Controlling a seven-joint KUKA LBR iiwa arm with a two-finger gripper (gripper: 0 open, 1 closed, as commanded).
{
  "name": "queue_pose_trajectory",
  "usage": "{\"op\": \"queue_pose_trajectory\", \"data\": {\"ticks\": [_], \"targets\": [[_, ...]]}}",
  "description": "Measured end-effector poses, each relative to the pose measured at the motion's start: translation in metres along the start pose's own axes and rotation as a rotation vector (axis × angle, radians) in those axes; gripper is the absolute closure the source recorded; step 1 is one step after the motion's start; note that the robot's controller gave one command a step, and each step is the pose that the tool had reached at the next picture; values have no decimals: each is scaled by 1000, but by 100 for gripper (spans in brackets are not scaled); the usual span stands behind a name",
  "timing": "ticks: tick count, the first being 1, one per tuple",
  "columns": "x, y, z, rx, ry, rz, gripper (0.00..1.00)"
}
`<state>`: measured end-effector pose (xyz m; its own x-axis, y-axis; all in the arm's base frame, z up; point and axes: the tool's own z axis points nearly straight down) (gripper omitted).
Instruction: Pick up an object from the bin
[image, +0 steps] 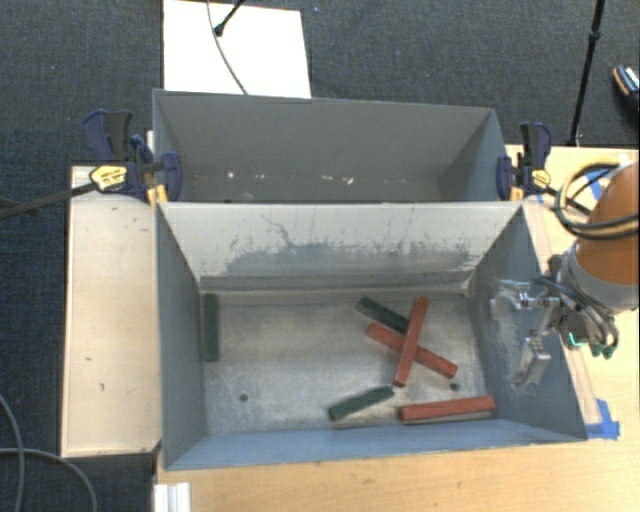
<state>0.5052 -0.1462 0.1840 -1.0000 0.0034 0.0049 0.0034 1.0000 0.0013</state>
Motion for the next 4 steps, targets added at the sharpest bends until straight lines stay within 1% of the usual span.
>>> {"op": "queue_pose_trajectory", "data": {"ticks": [1,2,3,4], "targets": [[0,52,115,1,-4,-317,0],[17,107,102,1,-6,-548,0],[17,113,112,4,-9,-399,0],[5,140,111,4,-8,-777,0]]}}
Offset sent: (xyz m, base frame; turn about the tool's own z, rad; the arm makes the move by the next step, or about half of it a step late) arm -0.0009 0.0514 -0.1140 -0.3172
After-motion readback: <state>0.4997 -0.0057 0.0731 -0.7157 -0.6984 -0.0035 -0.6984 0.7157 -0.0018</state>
